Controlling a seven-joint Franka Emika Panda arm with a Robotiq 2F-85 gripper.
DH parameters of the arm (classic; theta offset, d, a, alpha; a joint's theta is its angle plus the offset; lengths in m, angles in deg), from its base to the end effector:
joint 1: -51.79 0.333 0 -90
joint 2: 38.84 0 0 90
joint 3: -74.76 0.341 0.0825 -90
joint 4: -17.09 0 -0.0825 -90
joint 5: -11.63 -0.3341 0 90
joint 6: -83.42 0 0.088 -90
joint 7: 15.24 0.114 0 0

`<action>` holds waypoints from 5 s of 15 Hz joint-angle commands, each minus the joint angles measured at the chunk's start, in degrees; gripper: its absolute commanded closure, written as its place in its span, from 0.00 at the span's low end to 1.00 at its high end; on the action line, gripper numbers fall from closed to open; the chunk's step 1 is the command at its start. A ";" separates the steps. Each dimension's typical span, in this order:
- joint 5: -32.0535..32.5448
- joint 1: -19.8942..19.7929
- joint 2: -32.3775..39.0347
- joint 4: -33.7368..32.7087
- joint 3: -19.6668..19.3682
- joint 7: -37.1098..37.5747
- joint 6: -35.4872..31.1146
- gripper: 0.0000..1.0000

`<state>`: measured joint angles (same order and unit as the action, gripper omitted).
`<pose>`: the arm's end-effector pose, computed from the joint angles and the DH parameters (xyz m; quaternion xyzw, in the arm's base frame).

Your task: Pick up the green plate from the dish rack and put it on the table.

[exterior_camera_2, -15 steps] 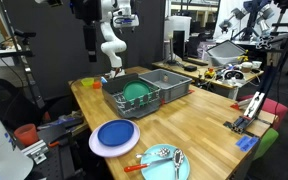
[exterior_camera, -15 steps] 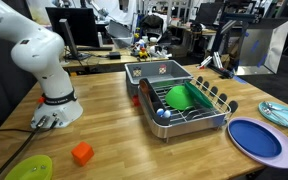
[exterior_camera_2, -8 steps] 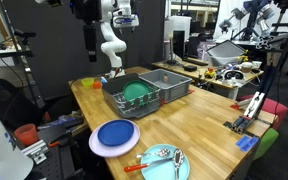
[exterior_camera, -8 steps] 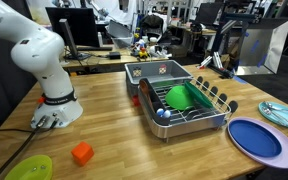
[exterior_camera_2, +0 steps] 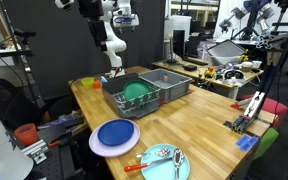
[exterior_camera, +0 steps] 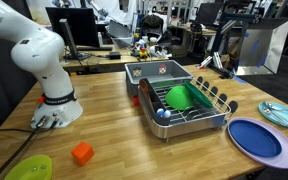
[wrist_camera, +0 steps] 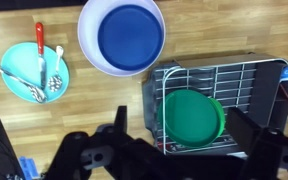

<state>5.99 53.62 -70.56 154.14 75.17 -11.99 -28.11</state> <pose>0.3343 0.0208 0.5542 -0.9972 0.0248 -0.0519 0.0473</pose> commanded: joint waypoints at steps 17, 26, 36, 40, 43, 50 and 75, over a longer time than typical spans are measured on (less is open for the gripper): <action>-7.82 6.45 10.25 -2.52 2.83 -4.45 -8.92 0.00; -8.67 8.56 26.15 -8.76 5.32 -8.14 -18.44 0.00; -3.91 8.86 42.83 -17.01 9.16 -8.55 -23.97 0.00; -3.96 8.66 43.87 -16.68 9.42 -7.51 -23.77 0.00; -3.96 8.67 43.80 -16.84 9.46 -7.51 -23.76 0.00; -3.96 8.68 43.79 -16.88 9.48 -7.51 -23.76 0.00; 7.07 12.71 58.37 -26.78 7.10 5.56 -29.63 0.07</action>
<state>11.63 65.42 -12.84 128.01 83.24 -7.82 -56.90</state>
